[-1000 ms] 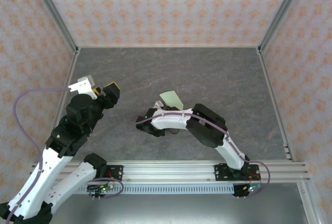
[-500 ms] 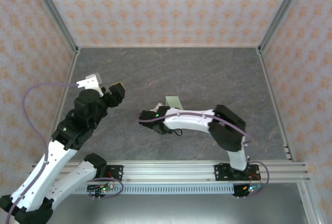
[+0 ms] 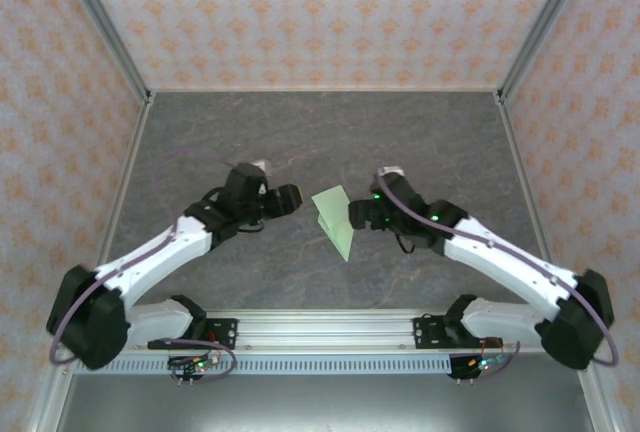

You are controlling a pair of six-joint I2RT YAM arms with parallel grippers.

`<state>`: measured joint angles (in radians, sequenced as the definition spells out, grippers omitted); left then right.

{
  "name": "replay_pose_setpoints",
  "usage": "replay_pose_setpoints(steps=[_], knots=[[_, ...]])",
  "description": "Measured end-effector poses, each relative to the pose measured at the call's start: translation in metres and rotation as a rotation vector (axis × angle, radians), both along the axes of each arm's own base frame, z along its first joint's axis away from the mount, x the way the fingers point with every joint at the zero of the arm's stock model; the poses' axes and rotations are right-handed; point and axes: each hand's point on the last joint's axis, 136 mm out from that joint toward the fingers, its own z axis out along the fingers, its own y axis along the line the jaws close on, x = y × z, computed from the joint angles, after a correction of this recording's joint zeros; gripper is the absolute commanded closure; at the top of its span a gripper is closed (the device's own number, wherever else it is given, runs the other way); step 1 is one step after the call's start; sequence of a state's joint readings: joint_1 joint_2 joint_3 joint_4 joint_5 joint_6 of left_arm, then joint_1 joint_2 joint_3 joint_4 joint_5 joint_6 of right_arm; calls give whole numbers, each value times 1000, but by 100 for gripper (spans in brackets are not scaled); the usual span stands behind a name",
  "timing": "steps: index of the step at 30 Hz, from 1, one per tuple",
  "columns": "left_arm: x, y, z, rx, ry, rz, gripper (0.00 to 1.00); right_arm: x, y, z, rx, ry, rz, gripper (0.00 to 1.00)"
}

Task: Fold a paper plane with a square sheet of paper (fold left side to right side)
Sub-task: Turn over the paper at the center of the table, then fold the wing for the fifth time at the center of the table.

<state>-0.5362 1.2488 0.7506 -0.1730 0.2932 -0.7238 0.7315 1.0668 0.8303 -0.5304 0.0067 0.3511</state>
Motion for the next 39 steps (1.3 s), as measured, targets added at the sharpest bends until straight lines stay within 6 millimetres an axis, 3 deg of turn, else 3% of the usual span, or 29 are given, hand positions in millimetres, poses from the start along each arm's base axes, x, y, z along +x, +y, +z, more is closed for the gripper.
replay_pose_setpoints(steps=[4, 9, 14, 21, 25, 28, 33, 39], knots=[[0, -37, -30, -59, 77, -69, 26, -2, -18, -6, 175, 15, -81, 0], [7, -50, -62, -67, 149, -74, 28, -3, -26, -26, 326, 91, -143, 0], [19, -62, -69, -82, 154, -79, 32, -3, -25, -35, 418, 139, -155, 0], [47, -80, -72, -102, 124, -80, 44, 1, -18, -25, 502, 136, -127, 0], [53, -84, -86, -95, 142, -76, 55, 3, -17, -24, 524, 140, -121, 0], [53, -84, -93, -90, 150, -74, 71, 6, -20, -30, 546, 158, -126, 0], [60, -77, -90, -137, 109, -66, 94, 11, -19, -51, 569, 227, -114, 11], [52, -52, -98, -211, 99, -71, 100, 16, 1, -63, 563, 263, 34, 18]])
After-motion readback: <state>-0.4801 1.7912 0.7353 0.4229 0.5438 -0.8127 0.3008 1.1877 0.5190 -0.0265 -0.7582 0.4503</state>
